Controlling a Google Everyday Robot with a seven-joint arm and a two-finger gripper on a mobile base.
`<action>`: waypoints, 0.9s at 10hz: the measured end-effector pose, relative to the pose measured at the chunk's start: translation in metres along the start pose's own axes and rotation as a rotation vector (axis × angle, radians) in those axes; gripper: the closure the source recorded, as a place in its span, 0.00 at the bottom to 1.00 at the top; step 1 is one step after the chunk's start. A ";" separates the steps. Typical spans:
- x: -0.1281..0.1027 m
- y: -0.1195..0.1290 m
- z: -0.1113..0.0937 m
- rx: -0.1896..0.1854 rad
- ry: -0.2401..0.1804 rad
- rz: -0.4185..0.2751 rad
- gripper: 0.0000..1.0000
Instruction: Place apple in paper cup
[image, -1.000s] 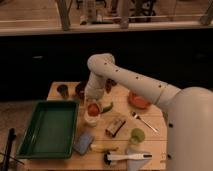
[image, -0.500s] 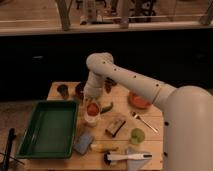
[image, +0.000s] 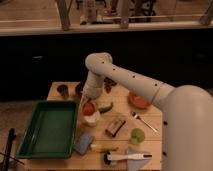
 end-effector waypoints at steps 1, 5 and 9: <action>0.000 0.001 0.000 0.000 0.001 0.002 0.20; 0.000 0.002 -0.003 0.001 0.008 0.002 0.20; 0.001 0.001 -0.007 0.003 0.015 -0.005 0.20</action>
